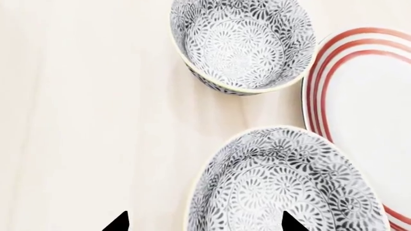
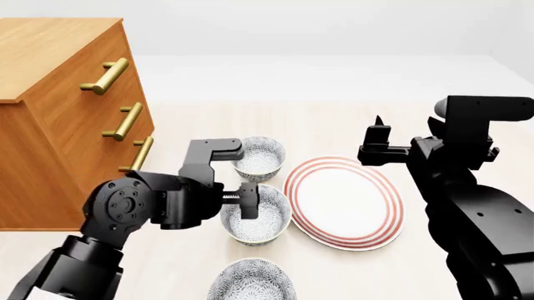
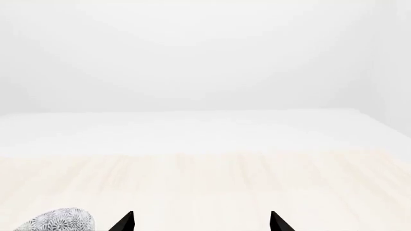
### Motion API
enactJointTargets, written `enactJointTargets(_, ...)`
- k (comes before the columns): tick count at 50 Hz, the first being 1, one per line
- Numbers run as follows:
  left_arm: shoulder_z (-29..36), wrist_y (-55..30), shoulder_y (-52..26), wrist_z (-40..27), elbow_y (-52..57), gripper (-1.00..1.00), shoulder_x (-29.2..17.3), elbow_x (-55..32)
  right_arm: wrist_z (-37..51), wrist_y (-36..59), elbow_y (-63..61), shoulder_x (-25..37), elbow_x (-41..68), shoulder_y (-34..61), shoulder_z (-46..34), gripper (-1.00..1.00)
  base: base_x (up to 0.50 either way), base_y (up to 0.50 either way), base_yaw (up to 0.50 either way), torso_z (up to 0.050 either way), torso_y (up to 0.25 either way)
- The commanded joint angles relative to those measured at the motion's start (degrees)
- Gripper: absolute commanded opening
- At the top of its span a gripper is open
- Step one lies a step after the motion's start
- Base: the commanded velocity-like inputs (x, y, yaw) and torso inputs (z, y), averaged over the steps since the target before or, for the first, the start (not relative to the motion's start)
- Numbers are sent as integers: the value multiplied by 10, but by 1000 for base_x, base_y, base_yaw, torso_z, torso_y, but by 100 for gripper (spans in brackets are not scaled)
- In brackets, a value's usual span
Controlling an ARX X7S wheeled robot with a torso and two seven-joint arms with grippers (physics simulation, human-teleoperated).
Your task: Stack the bowl in the middle on the bowl at the back.
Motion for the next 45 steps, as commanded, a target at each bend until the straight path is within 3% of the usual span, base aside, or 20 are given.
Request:
enactJointTargets(1, 16, 16, 2, 15, -16, 100, 5, 21, 1, -3, 1, 0, 3, -4, 2, 100, 0, 0, 0, 0, 0)
enactJointTargets(30, 36, 44, 27, 35, -72, 100, 32, 36, 9, 0, -6, 6, 8, -15, 10, 100, 0, 0, 0, 0, 0)
enactJointTargets(31, 37, 44, 27, 35, -72, -100, 32, 36, 9, 0, -7, 6, 8, -16, 11, 100, 0, 0, 0, 0, 0)
enactJointTargets(45, 30, 48, 30, 28, -70, -100, 23, 30, 13, 0, -7, 4, 11, -15, 8, 100, 0, 0, 0, 0, 0)
